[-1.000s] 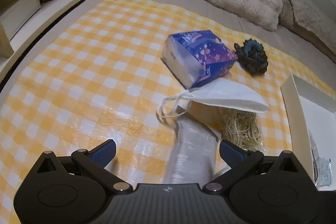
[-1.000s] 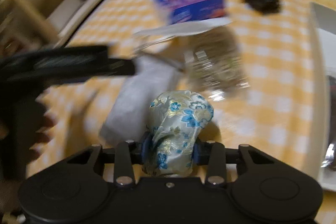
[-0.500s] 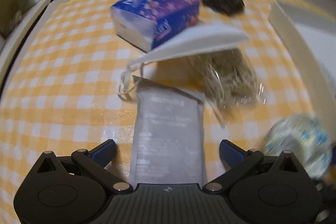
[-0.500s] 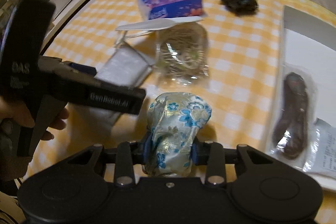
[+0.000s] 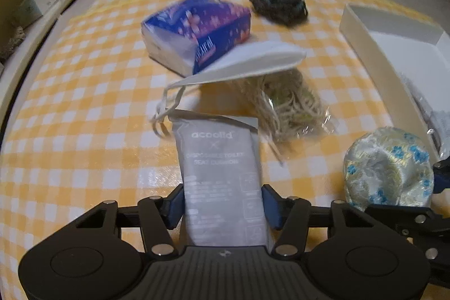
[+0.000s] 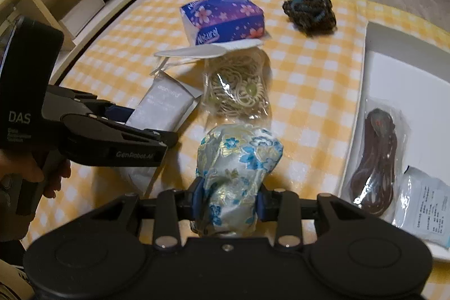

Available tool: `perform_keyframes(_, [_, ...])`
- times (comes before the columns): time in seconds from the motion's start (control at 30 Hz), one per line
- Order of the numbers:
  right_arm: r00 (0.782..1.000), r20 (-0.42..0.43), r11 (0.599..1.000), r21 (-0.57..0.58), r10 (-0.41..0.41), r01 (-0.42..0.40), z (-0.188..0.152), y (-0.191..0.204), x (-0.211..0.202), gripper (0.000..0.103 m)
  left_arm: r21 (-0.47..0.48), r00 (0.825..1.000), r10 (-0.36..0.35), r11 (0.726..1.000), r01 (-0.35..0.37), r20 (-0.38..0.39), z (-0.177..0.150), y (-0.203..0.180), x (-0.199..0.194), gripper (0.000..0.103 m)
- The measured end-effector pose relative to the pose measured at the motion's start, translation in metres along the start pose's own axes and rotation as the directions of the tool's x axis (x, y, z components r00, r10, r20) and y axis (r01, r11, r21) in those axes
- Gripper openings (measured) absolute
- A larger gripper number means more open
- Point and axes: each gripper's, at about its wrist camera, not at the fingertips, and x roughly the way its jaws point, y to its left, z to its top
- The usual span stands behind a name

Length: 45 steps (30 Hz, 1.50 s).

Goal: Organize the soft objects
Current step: 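Carry the grey packet into the tray and release it with the left tool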

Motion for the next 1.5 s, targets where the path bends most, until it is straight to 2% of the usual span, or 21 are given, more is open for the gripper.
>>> perform_keyframes(0.13, [0.999, 0.036, 1.000, -0.024, -0.010, 0.011, 0.001, 0.003, -0.010, 0.037, -0.035, 0.998, -0.021, 0.999, 0.023, 0.067, 0.000, 0.005, -0.020, 0.056])
perform_keyframes(0.27, [0.995, 0.098, 0.998, -0.054, -0.036, 0.041, 0.003, 0.007, -0.027, 0.037, -0.072, 0.988, -0.038, 0.996, 0.050, 0.150, -0.001, 0.011, -0.045, 0.055])
perform_keyframes(0.4, [0.984, 0.173, 0.997, -0.060, -0.046, 0.057, 0.005, 0.010, -0.047, 0.036, -0.108, 0.970, -0.047, 0.991, 0.074, 0.237, -0.003, 0.016, -0.073, 0.054])
perform_keyframes(0.6, [0.963, 0.264, 0.995, -0.060, -0.055, 0.074, 0.006, 0.011, -0.077, 0.035, -0.133, 0.943, -0.057, 0.985, 0.106, 0.328, -0.004, 0.017, -0.101, 0.054])
perform_keyframes(0.87, [0.935, 0.347, 0.994, -0.048, -0.071, 0.093, 0.003, 0.004, -0.109, 0.035, -0.133, 0.913, -0.107, 0.976, 0.172, 0.394, -0.009, 0.012, -0.128, 0.053])
perform_keyframes(0.97, [0.932, 0.356, 0.995, -0.039, -0.076, 0.096, 0.000, 0.001, -0.116, 0.035, -0.184, 0.912, -0.216, 0.939, 0.292, 0.349, -0.011, 0.015, -0.125, 0.053])
perform_keyframes(1.0, [0.931, 0.358, 0.995, -0.037, -0.077, 0.096, -0.001, 0.000, -0.117, 0.035, -0.189, 0.915, -0.235, 0.933, 0.308, 0.329, -0.013, 0.014, -0.122, 0.053])
perform_keyframes(1.1, [0.930, 0.359, 0.994, -0.037, -0.080, 0.100, -0.004, -0.001, -0.120, 0.035, -0.128, 0.938, -0.217, 0.957, 0.259, 0.271, -0.016, 0.000, -0.115, 0.054])
perform_keyframes(1.13, [0.930, 0.358, 0.994, -0.037, -0.082, 0.101, -0.005, -0.001, -0.121, 0.035, -0.112, 0.941, -0.229, 0.958, 0.263, 0.251, -0.017, -0.004, -0.112, 0.054])
perform_keyframes(1.27, [0.931, 0.354, 0.994, -0.036, -0.084, 0.104, -0.009, -0.003, -0.125, 0.035, -0.085, 0.950, -0.261, 0.957, 0.278, 0.171, -0.030, -0.015, -0.097, 0.054])
perform_keyframes(1.37, [0.932, 0.353, 0.994, -0.037, -0.086, 0.106, -0.010, -0.005, -0.126, 0.035, -0.078, 0.951, -0.289, 0.951, 0.298, 0.115, -0.041, -0.022, -0.083, 0.053])
perform_keyframes(1.5, [0.931, 0.353, 0.993, -0.035, -0.090, 0.110, -0.011, -0.007, -0.128, 0.035, -0.038, 0.953, -0.287, 0.956, 0.292, 0.100, -0.051, -0.030, -0.079, 0.054])
